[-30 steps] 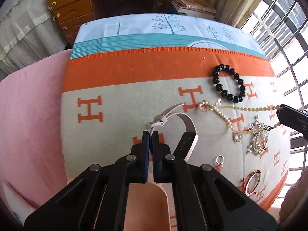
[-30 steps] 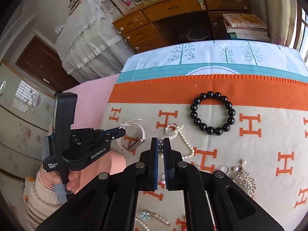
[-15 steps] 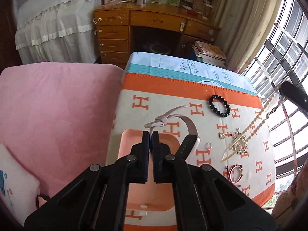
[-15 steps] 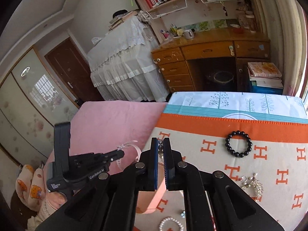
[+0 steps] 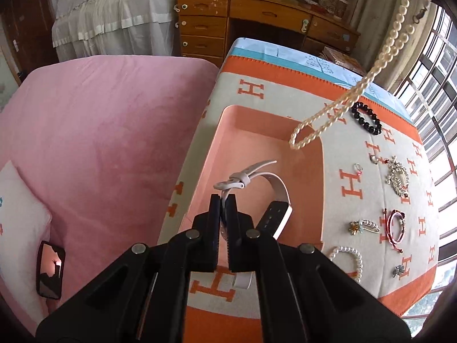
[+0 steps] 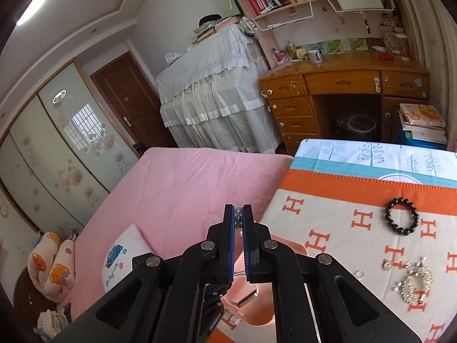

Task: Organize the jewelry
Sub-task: 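Carry the watch with the left tool into the pink tray while the right tool drops the pearls there, then open both tools and withdraw them from the pink tray, then grasp the white pearl bracelet with the left tool, then grasp the red string bracelet with the right tool while the left tool lifts the pearl bracelet, then carry both bracelets over the pink tray and open both tools to drop them, then withdraw both open tools from the tray toward the remaining jewelry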

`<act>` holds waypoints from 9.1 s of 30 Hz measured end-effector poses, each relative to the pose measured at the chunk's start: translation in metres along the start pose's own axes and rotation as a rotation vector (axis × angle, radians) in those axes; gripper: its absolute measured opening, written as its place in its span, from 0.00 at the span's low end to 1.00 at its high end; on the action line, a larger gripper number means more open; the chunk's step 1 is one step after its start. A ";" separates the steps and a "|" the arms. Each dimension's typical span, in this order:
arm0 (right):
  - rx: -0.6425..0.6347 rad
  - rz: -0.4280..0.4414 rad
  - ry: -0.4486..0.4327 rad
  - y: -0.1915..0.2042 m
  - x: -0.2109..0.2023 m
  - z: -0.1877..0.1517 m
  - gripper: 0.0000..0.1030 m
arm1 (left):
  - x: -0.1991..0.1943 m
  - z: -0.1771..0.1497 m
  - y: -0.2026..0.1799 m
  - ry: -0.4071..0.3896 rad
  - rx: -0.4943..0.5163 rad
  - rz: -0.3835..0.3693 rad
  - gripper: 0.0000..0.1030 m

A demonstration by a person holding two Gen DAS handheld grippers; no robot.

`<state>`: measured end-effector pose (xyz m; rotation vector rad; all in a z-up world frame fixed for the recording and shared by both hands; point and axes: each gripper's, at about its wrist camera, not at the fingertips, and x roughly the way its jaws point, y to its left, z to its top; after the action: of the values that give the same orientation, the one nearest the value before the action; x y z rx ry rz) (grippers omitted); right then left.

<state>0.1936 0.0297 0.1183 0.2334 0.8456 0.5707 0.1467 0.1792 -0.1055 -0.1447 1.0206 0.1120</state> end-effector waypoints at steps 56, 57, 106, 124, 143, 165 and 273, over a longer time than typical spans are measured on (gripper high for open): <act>-0.207 -0.326 -0.242 -0.089 -0.069 -0.176 0.85 | -0.062 -0.057 -0.090 -0.150 0.021 -0.097 0.58; -0.214 -0.333 -0.247 -0.085 -0.074 -0.178 0.86 | -0.062 -0.057 -0.093 -0.147 0.026 -0.102 0.58; 0.054 -0.549 0.089 -0.250 -0.083 -0.290 0.75 | 0.042 -0.097 -0.143 0.181 0.200 -0.119 0.58; 0.155 -0.547 0.119 -0.283 -0.084 -0.286 0.64 | 0.045 -0.090 -0.155 0.220 0.228 -0.182 0.05; 0.428 -0.341 0.293 -0.295 -0.023 -0.254 0.31 | -0.008 -0.082 -0.154 0.022 0.255 -0.250 0.05; 0.210 -0.601 0.249 -0.261 0.001 -0.249 0.06 | -0.024 -0.077 -0.145 -0.025 0.265 -0.358 0.05; -0.023 -0.340 0.098 -0.136 0.000 -0.231 0.28 | -0.036 -0.072 -0.101 -0.122 0.206 -0.140 0.68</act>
<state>0.0702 -0.0892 -0.0874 0.0379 0.9489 0.2744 0.0836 0.0665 -0.1051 -0.0212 0.8916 -0.1105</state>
